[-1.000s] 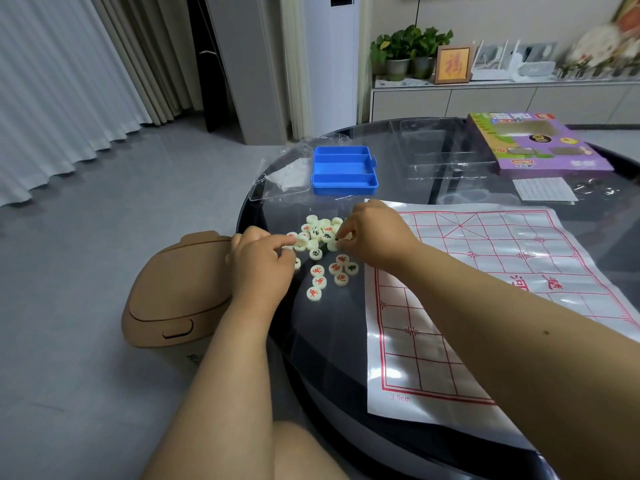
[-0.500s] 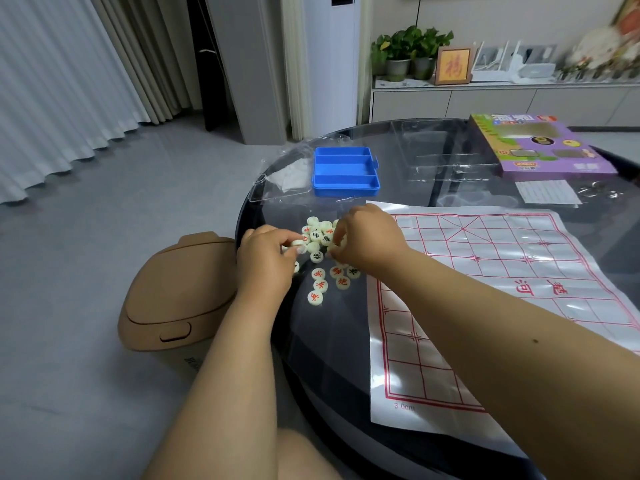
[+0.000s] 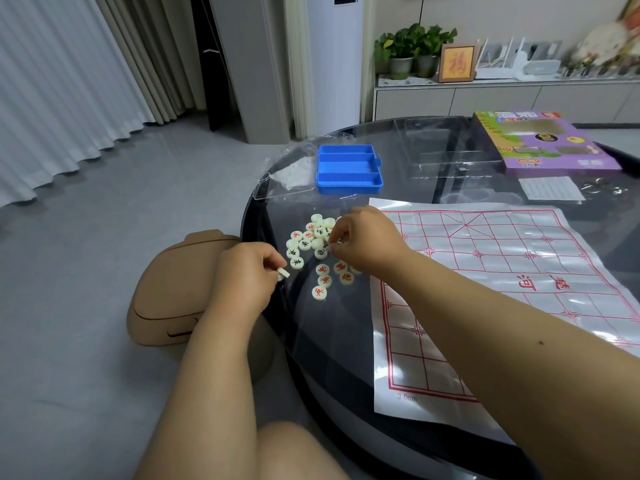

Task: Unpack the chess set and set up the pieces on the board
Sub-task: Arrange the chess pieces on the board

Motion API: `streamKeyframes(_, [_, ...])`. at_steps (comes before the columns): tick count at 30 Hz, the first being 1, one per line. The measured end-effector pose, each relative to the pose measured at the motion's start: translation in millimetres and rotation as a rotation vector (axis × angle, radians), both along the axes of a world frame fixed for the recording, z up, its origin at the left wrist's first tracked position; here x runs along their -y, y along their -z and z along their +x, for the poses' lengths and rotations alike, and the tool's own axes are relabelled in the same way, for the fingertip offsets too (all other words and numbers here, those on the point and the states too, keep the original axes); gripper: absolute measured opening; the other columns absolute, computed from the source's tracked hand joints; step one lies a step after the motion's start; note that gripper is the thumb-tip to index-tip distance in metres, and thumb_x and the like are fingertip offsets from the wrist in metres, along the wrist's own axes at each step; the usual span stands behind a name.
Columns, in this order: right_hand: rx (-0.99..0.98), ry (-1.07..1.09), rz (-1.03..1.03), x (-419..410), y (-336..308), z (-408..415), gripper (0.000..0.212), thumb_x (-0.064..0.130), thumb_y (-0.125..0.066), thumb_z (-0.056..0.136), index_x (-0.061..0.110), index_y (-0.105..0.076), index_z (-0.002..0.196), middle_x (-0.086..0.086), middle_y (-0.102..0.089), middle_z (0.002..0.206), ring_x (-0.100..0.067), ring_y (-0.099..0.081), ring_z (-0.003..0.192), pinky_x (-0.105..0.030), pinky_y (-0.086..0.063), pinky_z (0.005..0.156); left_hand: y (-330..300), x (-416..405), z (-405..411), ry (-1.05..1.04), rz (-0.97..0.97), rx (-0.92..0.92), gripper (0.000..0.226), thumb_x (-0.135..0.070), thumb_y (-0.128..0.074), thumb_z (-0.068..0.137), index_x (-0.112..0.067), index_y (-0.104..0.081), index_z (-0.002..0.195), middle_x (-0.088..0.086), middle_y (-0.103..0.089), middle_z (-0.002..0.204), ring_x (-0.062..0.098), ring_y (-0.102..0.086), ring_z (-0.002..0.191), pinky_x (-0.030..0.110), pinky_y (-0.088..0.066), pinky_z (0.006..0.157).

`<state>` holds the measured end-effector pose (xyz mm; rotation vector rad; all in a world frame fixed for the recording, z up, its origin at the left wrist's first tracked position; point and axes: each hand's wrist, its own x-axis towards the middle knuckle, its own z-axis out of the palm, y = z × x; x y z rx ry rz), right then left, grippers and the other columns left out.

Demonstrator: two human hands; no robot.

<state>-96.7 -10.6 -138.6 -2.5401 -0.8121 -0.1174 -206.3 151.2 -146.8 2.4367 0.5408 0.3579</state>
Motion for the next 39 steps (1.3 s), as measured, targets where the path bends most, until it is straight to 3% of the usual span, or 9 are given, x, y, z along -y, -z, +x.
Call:
streamKeyframes(9, [-0.001, -0.003, 0.012, 5, -3, -2, 0.015, 0.032, -0.066, 0.081, 0.025, -0.075, 0.091, 0.004, -0.061, 0.094, -0.014, -0.049, 0.095, -0.027, -0.042, 0.072, -15, 5, -7, 0.105, 0.01, -0.176, 0.015, -0.006, -0.078, 0.076, -0.014, -0.077, 0.089, 0.001, -0.072, 0.079, 0.01, -0.061, 0.068, 0.01, -0.037, 0.055])
streamKeyframes(13, [-0.014, -0.005, 0.0, 4, -4, -4, 0.016, 0.026, -0.065, 0.083, 0.024, -0.075, 0.094, 0.004, -0.061, 0.094, -0.015, -0.05, 0.096, -0.026, -0.04, 0.071, -12, 5, -10, 0.044, -0.049, -0.064, 0.017, -0.009, -0.079, 0.076, -0.016, -0.075, 0.091, -0.004, -0.069, 0.079, 0.005, -0.061, 0.072, 0.012, -0.039, 0.06])
streamKeyframes(16, [-0.022, -0.012, -0.034, 0, -6, -5, 0.017, 0.025, -0.063, 0.085, 0.026, -0.074, 0.098, 0.003, -0.063, 0.098, -0.015, -0.052, 0.098, -0.028, -0.046, 0.076, -8, 7, -2, -0.036, -0.032, 0.052, 0.011, -0.014, -0.076, 0.08, -0.017, -0.074, 0.09, -0.007, -0.065, 0.076, 0.001, -0.056, 0.066, 0.008, -0.034, 0.055])
streamKeyframes(24, [-0.012, -0.162, -0.214, -9, -8, -12, 0.029, 0.022, -0.051, 0.091, 0.033, -0.07, 0.11, 0.003, -0.063, 0.107, -0.018, -0.048, 0.108, -0.035, -0.044, 0.09, 9, 8, 18, 0.008, -0.086, 0.054, 0.004, -0.023, -0.077, 0.08, -0.024, -0.074, 0.079, -0.01, -0.068, 0.076, 0.007, -0.063, 0.074, 0.02, -0.043, 0.06])
streamKeyframes(29, [0.001, -0.134, -0.127, -6, -4, -1, 0.032, 0.019, -0.056, 0.087, 0.031, -0.069, 0.113, 0.002, -0.061, 0.106, -0.018, -0.048, 0.106, -0.03, -0.041, 0.086, 8, 2, 32, -0.077, -0.095, 0.199, 0.01, -0.016, -0.066, 0.089, -0.021, -0.073, 0.093, -0.009, -0.066, 0.083, 0.001, -0.056, 0.07, 0.009, -0.036, 0.057])
streamKeyframes(33, [0.102, -0.123, -0.192, -8, -8, 13, 0.032, 0.019, -0.061, 0.086, 0.036, -0.068, 0.112, 0.003, -0.059, 0.106, -0.019, -0.049, 0.106, -0.033, -0.044, 0.085, 5, -13, 48, 0.024, -0.049, 0.058, 0.024, -0.006, -0.064, 0.088, -0.021, -0.071, 0.104, -0.007, -0.063, 0.087, 0.011, -0.057, 0.08, 0.014, -0.036, 0.061])
streamKeyframes(35, [0.134, -0.177, -0.248, -10, -12, 15, 0.029, 0.025, -0.063, 0.086, 0.036, -0.068, 0.112, 0.003, -0.059, 0.108, -0.019, -0.048, 0.106, -0.029, -0.038, 0.081, 2, -20, 53, 0.106, -0.034, -0.044, 0.027, -0.005, -0.068, 0.085, -0.023, -0.071, 0.105, -0.009, -0.061, 0.088, 0.01, -0.056, 0.082, 0.018, -0.038, 0.066])
streamKeyframes(39, [0.139, -0.245, -0.302, -15, -16, 17, 0.027, 0.033, -0.065, 0.085, 0.035, -0.068, 0.112, 0.004, -0.056, 0.107, -0.017, -0.045, 0.105, -0.025, -0.026, 0.077, 0, -31, 58, 0.194, -0.01, -0.103, 0.029, -0.007, -0.073, 0.081, -0.026, -0.072, 0.101, -0.012, -0.06, 0.083, 0.005, -0.051, 0.07, 0.022, -0.038, 0.065])
